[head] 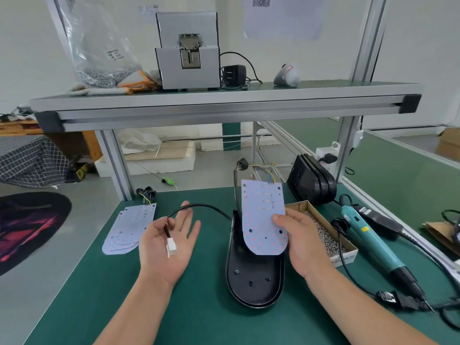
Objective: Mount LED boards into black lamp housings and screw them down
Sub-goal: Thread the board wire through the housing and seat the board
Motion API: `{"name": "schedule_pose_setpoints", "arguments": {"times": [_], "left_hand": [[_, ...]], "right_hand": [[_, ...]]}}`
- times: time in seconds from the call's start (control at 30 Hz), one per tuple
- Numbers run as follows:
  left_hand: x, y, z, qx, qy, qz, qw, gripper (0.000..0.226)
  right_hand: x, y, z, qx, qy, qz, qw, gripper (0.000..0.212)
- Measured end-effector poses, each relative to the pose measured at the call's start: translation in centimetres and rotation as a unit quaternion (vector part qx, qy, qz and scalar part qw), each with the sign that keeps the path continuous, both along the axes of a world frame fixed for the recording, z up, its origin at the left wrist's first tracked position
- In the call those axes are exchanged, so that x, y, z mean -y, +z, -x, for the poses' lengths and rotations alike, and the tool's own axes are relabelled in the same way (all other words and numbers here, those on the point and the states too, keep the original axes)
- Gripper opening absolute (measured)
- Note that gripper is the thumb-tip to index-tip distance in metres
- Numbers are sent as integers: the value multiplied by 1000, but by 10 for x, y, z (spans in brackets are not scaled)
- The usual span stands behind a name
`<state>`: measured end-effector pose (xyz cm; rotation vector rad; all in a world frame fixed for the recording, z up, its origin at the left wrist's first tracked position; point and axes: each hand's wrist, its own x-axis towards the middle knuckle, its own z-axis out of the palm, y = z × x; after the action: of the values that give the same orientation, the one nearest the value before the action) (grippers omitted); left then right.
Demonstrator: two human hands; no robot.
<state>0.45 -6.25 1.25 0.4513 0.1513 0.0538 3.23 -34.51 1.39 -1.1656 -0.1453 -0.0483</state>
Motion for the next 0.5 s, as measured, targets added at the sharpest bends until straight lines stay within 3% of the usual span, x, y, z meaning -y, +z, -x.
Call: {"name": "schedule_pose_setpoints", "arguments": {"times": [0.1, 0.23, 0.3, 0.37, 0.5], "left_hand": [[9, 1, -1, 54, -9, -50, 997, 26], [25, 9, 0, 106, 16, -222, 969, 25], [34, 16, 5, 121, 47, -372, 919, 16], [43, 14, 10, 109, 80, -529, 838, 20], [50, 8, 14, 92, 78, -673, 730, 20]], "right_hand": [[-5, -2, 3, -15, 22, 26, 999, 32], [-12, -6, 10, -25, 50, 49, 997, 30], [-16, -6, 14, -25, 54, 49, 997, 29], [-19, -4, 16, -18, 46, 40, 998, 28], [-13, 8, 15, -4, 0, -18, 1000, 18]]}}
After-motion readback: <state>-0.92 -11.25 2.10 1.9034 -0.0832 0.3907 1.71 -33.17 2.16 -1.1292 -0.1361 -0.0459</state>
